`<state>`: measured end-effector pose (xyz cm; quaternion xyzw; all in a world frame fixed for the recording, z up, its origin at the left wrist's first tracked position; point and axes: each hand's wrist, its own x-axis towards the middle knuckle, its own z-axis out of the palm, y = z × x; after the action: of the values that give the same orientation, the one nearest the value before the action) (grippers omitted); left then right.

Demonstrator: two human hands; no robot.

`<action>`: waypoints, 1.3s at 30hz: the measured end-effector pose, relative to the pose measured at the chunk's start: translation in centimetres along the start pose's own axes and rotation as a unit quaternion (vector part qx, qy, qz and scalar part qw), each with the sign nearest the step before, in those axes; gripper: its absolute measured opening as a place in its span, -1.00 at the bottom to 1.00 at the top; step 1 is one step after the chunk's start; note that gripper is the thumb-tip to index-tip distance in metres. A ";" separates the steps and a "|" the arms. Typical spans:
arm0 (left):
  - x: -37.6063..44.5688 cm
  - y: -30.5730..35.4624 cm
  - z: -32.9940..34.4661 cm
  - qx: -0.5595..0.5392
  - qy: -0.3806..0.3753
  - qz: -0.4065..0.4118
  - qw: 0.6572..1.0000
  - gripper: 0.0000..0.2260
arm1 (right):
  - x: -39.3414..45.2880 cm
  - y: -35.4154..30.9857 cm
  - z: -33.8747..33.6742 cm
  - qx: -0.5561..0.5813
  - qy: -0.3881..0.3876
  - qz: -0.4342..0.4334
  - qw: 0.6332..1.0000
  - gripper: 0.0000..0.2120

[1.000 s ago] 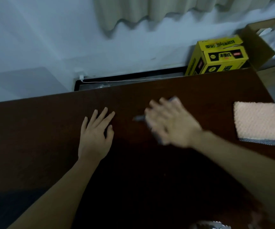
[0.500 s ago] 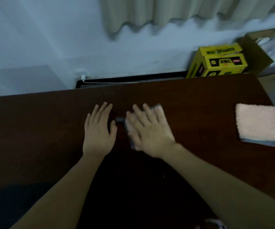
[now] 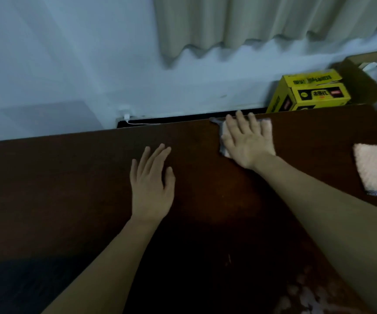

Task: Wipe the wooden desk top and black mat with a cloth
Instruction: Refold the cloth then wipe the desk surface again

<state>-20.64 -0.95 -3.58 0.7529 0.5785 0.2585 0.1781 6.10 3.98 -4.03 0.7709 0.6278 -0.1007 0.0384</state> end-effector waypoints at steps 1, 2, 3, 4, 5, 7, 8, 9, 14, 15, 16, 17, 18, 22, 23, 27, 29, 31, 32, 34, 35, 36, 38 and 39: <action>-0.1 -1.0 -1.0 0.018 0.000 0.004 1.000 -0.60 | -0.7 -2.1 0.3 -0.004 -0.002 -0.022 1.000 -0.39; -0.1 -2.1 -2.0 0.036 -0.003 0.007 0.999 -0.60 | -1.8 -4.1 0.5 -0.012 -0.004 -0.051 0.999 -0.37; 0.0 -3.3 -3.2 0.054 -0.007 0.004 0.998 -0.60 | -3.3 -6.0 0.8 -0.024 -0.003 -0.083 0.996 -0.34; 0.0 -4.5 -4.4 0.070 -0.015 -0.006 0.997 -0.59 | -5.0 -7.5 1.0 -0.036 -0.004 -0.115 0.993 -0.30; 0.0 -5.8 -5.5 0.085 -0.027 -0.019 0.996 -0.58 | -6.8 -8.6 1.0 -0.047 -0.009 -0.148 0.988 -0.28; -0.2 -8.4 -7.4 0.119 -0.061 -0.039 0.990 -0.56 | -9.7 -9.0 0.8 -0.046 -0.033 -0.205 0.977 -0.30; -0.4 -9.7 -8.2 0.139 -0.082 -0.043 0.986 -0.55 | -10.6 -8.4 0.8 -0.038 -0.044 -0.223 0.973 -0.31; -0.6 -10.9 -8.8 0.158 -0.101 -0.043 0.981 -0.53 | -11.2 -7.4 0.7 -0.029 -0.046 -0.234 0.971 -0.33; 0.6 -16.2 -11.0 0.205 -0.132 -0.031 0.969 -0.40 | -8.0 -2.0 0.9 -0.022 -0.021 -0.159 0.987 -0.17; 1.1 -17.1 -11.3 0.210 -0.132 -0.031 0.968 -0.39 | -6.7 -1.3 0.9 -0.018 -0.005 -0.128 0.992 -0.15; 1.5 -17.8 -11.5 0.213 -0.136 -0.033 0.967 -0.39 | -5.3 -1.0 1.0 -0.012 0.012 -0.094 0.995 -0.16; 1.7 -18.4 -11.6 0.212 -0.140 -0.036 0.966 -0.39 | -3.9 -1.1 1.0 -0.008 0.025 -0.061 0.998 -0.18; 1.8 -18.8 -11.7 0.210 -0.143 -0.039 0.966 -0.39 | -2.7 -1.8 1.0 -0.004 0.030 -0.029 0.999 -0.21; 2.1 -18.7 -11.4 0.217 -0.150 -0.038 0.964 -0.43 | -0.3 -8.8 0.3 0.009 0.007 0.008 1.000 -0.32; 2.2 -18.7 -11.5 0.221 -0.151 -0.039 0.963 -0.43 | -0.5 -11.2 0.3 0.004 0.000 -0.017 1.000 -0.28; 2.4 -18.5 -11.6 0.224 -0.161 -0.047 0.960 -0.48 | -4.7 -19.1 0.9 -0.025 -0.034 -0.167 0.985 -0.24; 2.6 -18.4 -11.5 0.227 -0.163 -0.049 0.959 -0.48 | -7.4 -19.8 1.4 -0.030 -0.042 -0.231 0.972 -0.40; 2.6 -18.4 -11.5 0.231 -0.165 -0.046 0.958 -0.47 | -8.7 -17.8 1.7 -0.027 -0.046 -0.243 0.968 -0.43; 2.6 -18.5 -11.6 0.232 -0.170 -0.045 0.957 -0.47 | -8.9 -16.1 1.9 -0.035 -0.038 -0.234 0.971 -0.43; 2.6 -18.5 -11.7 0.233 -0.178 -0.044 0.955 -0.47 | -8.8 -12.1 2.2 -0.052 -0.013 -0.182 0.982 -0.40; 2.3 -19.4 -11.7 0.230 -0.179 -0.046 0.956 -0.48 | -8.2 -10.9 2.5 -0.058 -0.007 -0.143 0.988 -0.36; 2.4 -19.1 -11.6 0.229 -0.177 -0.043 0.956 -0.48 | -7.4 -9.0 2.2 -0.056 -0.002 -0.094 0.994 -0.32; 2.6 -18.5 -11.4 0.224 -0.171 -0.036 0.959 -0.47 | -5.0 -7.0 1.3 -0.045 0.000 0.001 0.999 -0.32; 2.7 -18.3 -11.4 0.221 -0.168 -0.034 0.960 -0.47 | -3.4 -7.0 0.9 -0.038 -0.001 0.040 0.998 -0.37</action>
<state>-41.17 6.15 -4.34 0.7857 0.6085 -0.0128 0.1106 -1.53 2.01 -3.76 0.7932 0.5999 -0.0762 0.0720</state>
